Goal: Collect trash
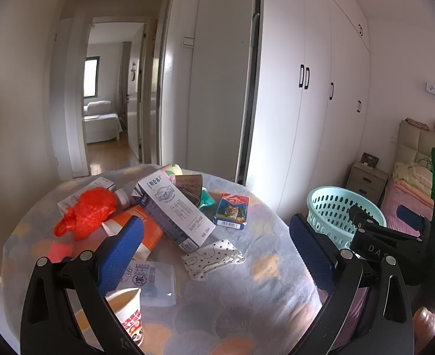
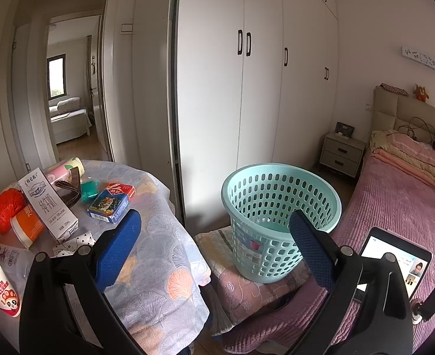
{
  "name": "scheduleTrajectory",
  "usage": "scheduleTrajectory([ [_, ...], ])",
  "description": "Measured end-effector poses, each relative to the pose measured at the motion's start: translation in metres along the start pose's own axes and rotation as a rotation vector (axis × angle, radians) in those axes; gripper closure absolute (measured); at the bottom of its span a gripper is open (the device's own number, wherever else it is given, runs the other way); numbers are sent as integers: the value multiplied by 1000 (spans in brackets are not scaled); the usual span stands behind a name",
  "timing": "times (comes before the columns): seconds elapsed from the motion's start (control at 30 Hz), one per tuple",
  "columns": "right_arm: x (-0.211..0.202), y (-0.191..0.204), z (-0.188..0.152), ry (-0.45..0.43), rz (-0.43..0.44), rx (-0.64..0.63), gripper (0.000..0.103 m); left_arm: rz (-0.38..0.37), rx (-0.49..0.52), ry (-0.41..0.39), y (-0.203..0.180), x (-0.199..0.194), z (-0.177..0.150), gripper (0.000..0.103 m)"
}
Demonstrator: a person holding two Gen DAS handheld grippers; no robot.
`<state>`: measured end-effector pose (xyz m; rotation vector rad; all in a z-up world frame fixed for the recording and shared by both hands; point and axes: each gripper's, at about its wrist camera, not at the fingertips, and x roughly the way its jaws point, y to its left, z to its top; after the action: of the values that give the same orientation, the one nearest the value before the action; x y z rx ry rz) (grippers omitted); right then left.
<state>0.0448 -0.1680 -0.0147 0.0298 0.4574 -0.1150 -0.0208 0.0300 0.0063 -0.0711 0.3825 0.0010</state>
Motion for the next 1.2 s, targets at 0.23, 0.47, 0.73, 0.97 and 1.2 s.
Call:
scheduleTrajectory([
  [0.23,0,0,0,3,8,2,7,0,-2,-3,1,-2,-1,8],
  [0.47,-1,2,1,1,18,-2,7,-20,-9,3,3,-7,4,8],
  [0.73,-7,13,3,-17,38,-34,9,55,14,-28,21,-28,14,8],
  [0.97,-14,45,0,-38,93,-127,31,140,-126,27,96,-64,14,8],
  [1.2,-13,82,-8,10,217,-182,44,218,-159,126,122,-79,-28,8],
])
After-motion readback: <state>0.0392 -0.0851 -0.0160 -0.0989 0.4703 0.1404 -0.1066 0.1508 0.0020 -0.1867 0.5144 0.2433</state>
